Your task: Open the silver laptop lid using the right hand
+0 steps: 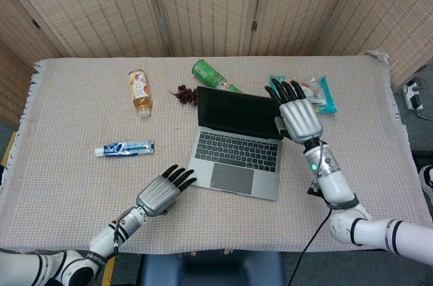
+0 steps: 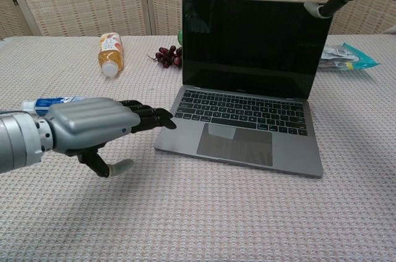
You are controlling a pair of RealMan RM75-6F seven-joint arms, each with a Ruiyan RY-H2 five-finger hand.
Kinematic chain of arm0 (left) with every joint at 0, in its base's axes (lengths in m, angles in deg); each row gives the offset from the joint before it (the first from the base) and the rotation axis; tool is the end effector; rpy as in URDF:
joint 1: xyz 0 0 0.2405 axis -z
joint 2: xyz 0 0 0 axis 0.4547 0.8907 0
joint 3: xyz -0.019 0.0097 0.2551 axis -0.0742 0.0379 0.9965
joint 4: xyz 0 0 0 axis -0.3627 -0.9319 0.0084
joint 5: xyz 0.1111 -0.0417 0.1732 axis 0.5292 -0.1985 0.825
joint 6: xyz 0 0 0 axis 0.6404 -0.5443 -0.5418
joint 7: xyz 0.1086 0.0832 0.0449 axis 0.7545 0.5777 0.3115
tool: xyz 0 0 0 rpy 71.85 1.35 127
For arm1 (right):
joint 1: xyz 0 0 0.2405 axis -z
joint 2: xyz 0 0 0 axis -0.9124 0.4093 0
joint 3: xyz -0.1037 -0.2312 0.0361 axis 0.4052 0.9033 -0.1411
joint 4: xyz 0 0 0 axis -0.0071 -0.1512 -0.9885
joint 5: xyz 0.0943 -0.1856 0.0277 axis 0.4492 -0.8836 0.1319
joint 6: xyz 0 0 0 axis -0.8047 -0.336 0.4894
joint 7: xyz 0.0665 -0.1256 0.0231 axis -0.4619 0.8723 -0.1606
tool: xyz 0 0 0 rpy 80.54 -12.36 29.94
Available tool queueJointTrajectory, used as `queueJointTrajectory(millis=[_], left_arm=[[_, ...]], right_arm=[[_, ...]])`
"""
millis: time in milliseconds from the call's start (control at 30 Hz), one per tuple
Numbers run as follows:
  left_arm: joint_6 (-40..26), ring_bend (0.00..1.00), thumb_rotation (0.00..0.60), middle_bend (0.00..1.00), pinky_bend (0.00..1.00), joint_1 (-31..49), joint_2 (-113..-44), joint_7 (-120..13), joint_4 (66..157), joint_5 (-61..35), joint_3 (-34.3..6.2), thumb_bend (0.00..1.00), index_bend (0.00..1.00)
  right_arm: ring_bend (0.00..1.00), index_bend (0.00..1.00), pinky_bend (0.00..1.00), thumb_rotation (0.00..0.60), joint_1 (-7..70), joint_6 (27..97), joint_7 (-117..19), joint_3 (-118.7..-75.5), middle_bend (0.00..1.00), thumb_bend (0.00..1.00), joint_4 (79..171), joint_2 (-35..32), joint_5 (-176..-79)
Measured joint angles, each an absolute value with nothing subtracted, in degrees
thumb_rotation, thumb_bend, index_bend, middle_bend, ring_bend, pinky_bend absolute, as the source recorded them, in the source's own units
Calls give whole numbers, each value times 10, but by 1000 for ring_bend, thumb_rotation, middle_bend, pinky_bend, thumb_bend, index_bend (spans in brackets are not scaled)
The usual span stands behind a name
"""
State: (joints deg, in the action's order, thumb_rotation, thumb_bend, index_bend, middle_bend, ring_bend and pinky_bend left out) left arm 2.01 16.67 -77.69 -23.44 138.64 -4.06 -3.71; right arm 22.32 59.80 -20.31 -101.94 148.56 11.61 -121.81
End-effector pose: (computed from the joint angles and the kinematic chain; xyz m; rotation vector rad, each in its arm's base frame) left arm -0.1360 0.2691 -0.0231 -2.2315 -0.7368 -0.7887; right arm -0.1335 -0.3711 0.1039 1.6847 -0.7266 0.9282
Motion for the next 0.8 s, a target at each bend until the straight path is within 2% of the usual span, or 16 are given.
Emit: queueJointTrajectory(millis=[200, 400, 633, 800], left_arm=[[-50, 0, 600, 0, 0, 118, -721, -324, 1399, -13, -42, 552, 0], [-143, 0, 600, 1, 0, 50, -670, -431, 1385, 14, -49, 552, 0], [-253, 0, 600, 5, 0, -48, -625, -507, 1364, 34, -47, 553, 15], [-316, 0, 600, 6, 0, -105, -620, -519, 1341, 62, -34, 552, 18]], right_arm=[[63, 0, 0, 600, 312, 654, -278, -965, 0, 580, 1547, 196, -1328], [93, 0, 0, 600, 404, 723, -370, -904, 6, 579, 1549, 240, -1419], [101, 0, 0, 600, 503, 823, -461, -852, 17, 579, 1491, 240, -1492], [102, 0, 0, 600, 559, 871, -494, -830, 17, 579, 1434, 204, -1514]])
